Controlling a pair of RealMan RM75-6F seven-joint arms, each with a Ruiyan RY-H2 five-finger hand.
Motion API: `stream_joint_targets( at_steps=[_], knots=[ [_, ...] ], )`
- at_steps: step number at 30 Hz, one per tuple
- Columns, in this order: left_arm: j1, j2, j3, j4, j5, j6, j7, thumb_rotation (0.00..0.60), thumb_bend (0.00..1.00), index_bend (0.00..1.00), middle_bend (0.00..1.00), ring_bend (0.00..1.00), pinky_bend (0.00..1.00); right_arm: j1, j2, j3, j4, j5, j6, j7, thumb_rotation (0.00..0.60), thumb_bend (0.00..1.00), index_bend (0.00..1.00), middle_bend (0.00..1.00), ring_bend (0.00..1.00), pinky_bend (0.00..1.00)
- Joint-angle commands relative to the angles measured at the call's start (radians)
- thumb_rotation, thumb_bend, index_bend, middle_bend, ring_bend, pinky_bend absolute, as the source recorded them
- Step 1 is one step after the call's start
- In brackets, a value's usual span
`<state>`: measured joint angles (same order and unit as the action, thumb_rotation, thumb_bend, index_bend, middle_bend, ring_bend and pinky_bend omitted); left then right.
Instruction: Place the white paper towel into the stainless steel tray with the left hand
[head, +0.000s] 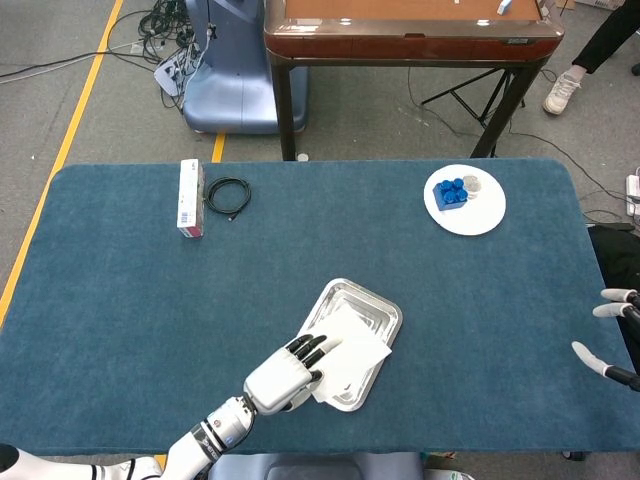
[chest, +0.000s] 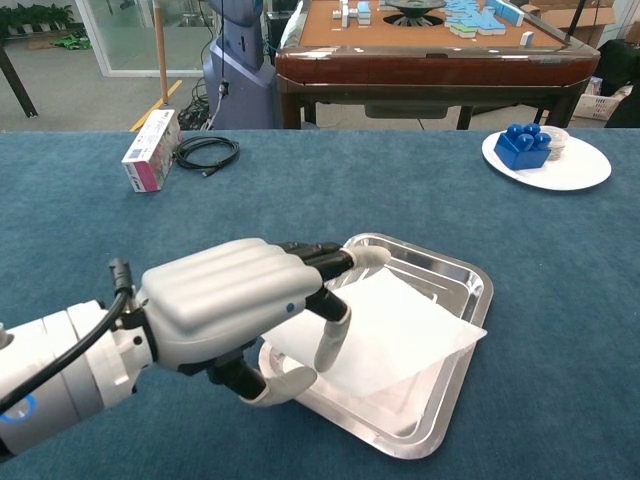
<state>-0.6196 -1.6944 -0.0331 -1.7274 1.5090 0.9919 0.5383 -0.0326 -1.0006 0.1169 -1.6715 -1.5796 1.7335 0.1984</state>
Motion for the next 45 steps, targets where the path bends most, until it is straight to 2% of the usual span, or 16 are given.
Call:
stream_joint_targets(
  at_steps=[1, 4, 8, 20, 22, 24, 26, 30, 32, 34, 35, 37, 38, 40, 43, 45],
  knots=[
    [-0.001, -0.010, 0.005, 0.008, 0.009, 0.010, -0.009, 0.600, 0.38, 0.42, 0.00, 0.00, 0.10, -0.005, -0.004, 0.005, 0.008, -0.009, 0.020, 0.015, 0.600, 0.12, 0.45, 0.35, 0.27, 0.43],
    [-0.001, -0.018, 0.006, 0.010, 0.019, 0.023, -0.020, 0.600, 0.25, 0.35, 0.00, 0.00, 0.10, -0.007, -0.008, 0.009, 0.014, -0.007, 0.029, 0.023, 0.600, 0.12, 0.45, 0.35, 0.27, 0.43],
    [-0.002, -0.024, 0.005, 0.003, 0.026, 0.037, -0.022, 0.600, 0.16, 0.30, 0.00, 0.00, 0.10, -0.006, -0.009, 0.011, 0.017, -0.006, 0.026, 0.025, 0.600, 0.12, 0.45, 0.35, 0.27, 0.43],
    [-0.003, -0.011, 0.015, -0.008, 0.013, 0.043, 0.009, 0.600, 0.14, 0.25, 0.00, 0.00, 0.11, -0.006, -0.007, 0.011, 0.017, -0.005, 0.020, 0.026, 0.600, 0.12, 0.45, 0.35, 0.27, 0.43],
    [-0.001, -0.001, 0.018, -0.014, 0.013, 0.046, 0.017, 0.600, 0.14, 0.23, 0.00, 0.00, 0.17, -0.005, -0.007, 0.011, 0.016, -0.003, 0.017, 0.026, 0.600, 0.12, 0.45, 0.35, 0.27, 0.43],
    [0.001, 0.016, 0.021, -0.024, 0.015, 0.051, 0.031, 0.600, 0.14, 0.21, 0.00, 0.02, 0.28, -0.005, -0.006, 0.010, 0.015, -0.003, 0.016, 0.025, 0.600, 0.12, 0.45, 0.35, 0.27, 0.43],
    [0.002, 0.037, 0.022, -0.037, 0.014, 0.056, 0.043, 0.600, 0.14, 0.20, 0.03, 0.11, 0.41, -0.005, -0.006, 0.010, 0.015, -0.004, 0.015, 0.022, 0.600, 0.12, 0.45, 0.35, 0.27, 0.43],
    [-0.002, 0.079, 0.015, -0.065, 0.007, 0.053, 0.059, 0.600, 0.15, 0.20, 0.21, 0.38, 0.66, -0.003, -0.007, 0.008, 0.013, -0.006, 0.011, 0.014, 0.600, 0.12, 0.45, 0.35, 0.27, 0.43],
    [-0.011, 0.103, 0.011, -0.077, 0.009, 0.043, 0.065, 0.600, 0.18, 0.20, 0.41, 0.54, 0.81, -0.002, -0.008, 0.007, 0.013, -0.006, 0.008, 0.009, 0.600, 0.12, 0.45, 0.35, 0.27, 0.43],
    [-0.021, 0.125, 0.011, -0.089, 0.006, 0.027, 0.070, 0.600, 0.21, 0.21, 0.68, 0.73, 0.95, -0.001, -0.009, 0.007, 0.012, -0.006, 0.006, 0.005, 0.600, 0.12, 0.45, 0.35, 0.27, 0.43],
    [-0.027, 0.137, 0.010, -0.098, 0.003, 0.017, 0.073, 0.600, 0.24, 0.22, 0.79, 0.81, 0.99, -0.001, -0.010, 0.007, 0.012, -0.005, 0.004, 0.003, 0.600, 0.12, 0.45, 0.35, 0.27, 0.43],
    [-0.035, 0.153, 0.011, -0.109, -0.006, 0.000, 0.084, 0.600, 0.32, 0.24, 0.93, 0.91, 1.00, 0.000, -0.010, 0.007, 0.012, -0.005, 0.002, 0.001, 0.600, 0.12, 0.45, 0.35, 0.27, 0.43],
    [-0.038, 0.157, 0.012, -0.115, -0.012, -0.006, 0.089, 0.600, 0.37, 0.24, 0.97, 0.95, 1.00, 0.000, -0.010, 0.007, 0.011, -0.004, 0.001, 0.000, 0.600, 0.12, 0.45, 0.35, 0.27, 0.43],
    [-0.045, 0.162, 0.013, -0.127, -0.029, -0.022, 0.102, 0.600, 0.45, 0.24, 1.00, 0.98, 1.00, 0.000, -0.009, 0.007, 0.010, -0.005, 0.001, 0.000, 0.600, 0.12, 0.45, 0.35, 0.27, 0.43],
    [-0.054, 0.158, 0.014, -0.130, -0.042, -0.034, 0.125, 0.600, 0.56, 0.23, 1.00, 1.00, 1.00, -0.001, -0.009, 0.007, 0.010, -0.006, 0.003, 0.001, 0.600, 0.12, 0.45, 0.35, 0.27, 0.43],
    [-0.059, 0.153, 0.013, -0.132, -0.054, -0.040, 0.146, 0.600, 0.60, 0.21, 1.00, 1.00, 1.00, -0.001, -0.008, 0.006, 0.010, -0.006, 0.003, 0.002, 0.600, 0.12, 0.45, 0.35, 0.27, 0.43]
  ],
)
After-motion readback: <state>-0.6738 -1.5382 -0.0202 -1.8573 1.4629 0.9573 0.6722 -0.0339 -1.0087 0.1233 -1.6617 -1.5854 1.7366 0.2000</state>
